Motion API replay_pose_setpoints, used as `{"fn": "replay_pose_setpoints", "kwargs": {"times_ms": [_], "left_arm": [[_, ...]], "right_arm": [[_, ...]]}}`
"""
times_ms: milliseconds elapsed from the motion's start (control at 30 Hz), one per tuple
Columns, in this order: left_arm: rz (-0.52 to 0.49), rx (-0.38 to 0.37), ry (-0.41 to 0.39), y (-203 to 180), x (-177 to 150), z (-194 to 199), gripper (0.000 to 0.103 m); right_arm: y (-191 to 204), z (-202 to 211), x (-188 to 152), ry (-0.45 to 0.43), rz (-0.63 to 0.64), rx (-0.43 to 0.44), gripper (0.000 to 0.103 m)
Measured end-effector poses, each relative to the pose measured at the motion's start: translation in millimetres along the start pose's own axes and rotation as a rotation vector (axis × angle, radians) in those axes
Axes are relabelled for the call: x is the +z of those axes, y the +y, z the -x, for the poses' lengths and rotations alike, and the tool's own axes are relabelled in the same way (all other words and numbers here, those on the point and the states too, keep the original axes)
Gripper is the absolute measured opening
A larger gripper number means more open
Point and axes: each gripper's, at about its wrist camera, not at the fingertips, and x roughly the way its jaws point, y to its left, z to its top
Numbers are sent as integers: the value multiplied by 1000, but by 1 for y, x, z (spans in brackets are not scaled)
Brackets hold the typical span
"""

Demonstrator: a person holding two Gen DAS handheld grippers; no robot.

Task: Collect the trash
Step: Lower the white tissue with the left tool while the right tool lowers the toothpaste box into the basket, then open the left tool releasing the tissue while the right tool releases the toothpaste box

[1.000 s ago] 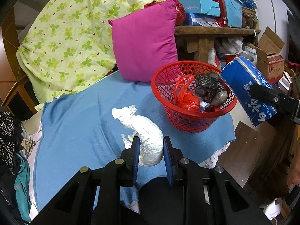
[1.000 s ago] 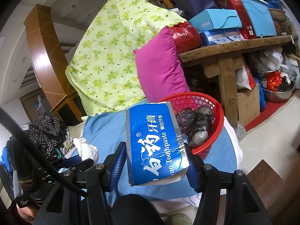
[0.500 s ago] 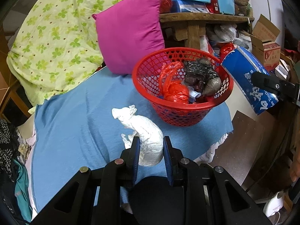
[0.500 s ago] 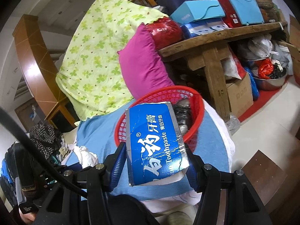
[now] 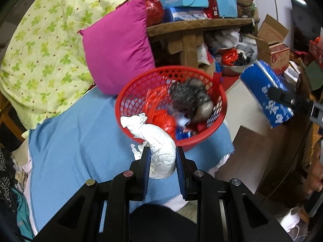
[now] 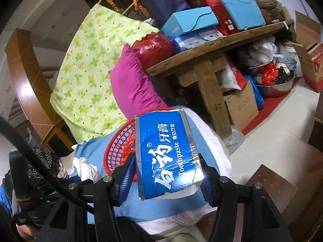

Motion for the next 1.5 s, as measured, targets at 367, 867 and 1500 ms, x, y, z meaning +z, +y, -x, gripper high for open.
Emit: {"fn": "replay_pose_setpoints", "kwargs": {"times_ms": [367,867,1500], "left_arm": [[96,-126,-40,33,52,-7,26],[94,-182,-45,57,76,-59,28],[71,-196,22,69,69,-125,28]], "right_arm": [[20,-2,33,-41,51,13,61],[45,-83,66,24,3,82,61],[37,-190,77,163,-112,50,61]]}}
